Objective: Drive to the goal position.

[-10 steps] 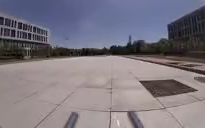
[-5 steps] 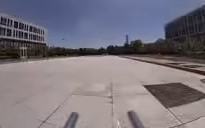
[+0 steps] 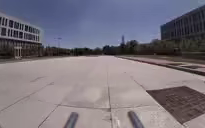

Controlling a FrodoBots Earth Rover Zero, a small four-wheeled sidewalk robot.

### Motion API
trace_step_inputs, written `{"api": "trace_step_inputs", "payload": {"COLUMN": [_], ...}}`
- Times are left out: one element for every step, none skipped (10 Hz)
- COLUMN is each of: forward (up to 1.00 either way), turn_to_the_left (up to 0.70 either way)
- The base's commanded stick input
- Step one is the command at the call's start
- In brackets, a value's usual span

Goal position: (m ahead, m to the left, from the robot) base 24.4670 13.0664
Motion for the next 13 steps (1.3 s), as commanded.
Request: {"api": "trace_step_inputs", "payload": {"forward": [0.70, 0.70, 0.70, 0.70, 0.70, 0.70, 0.70, 0.70, 0.70, 0.70, 0.70, 0.70, 0.70], "turn_to_the_left": [0.00, 0.00, 0.00, 0.00, 0.00, 0.00, 0.00, -0.01, -0.04, -0.34, -0.26, 0.00, 0.00]}}
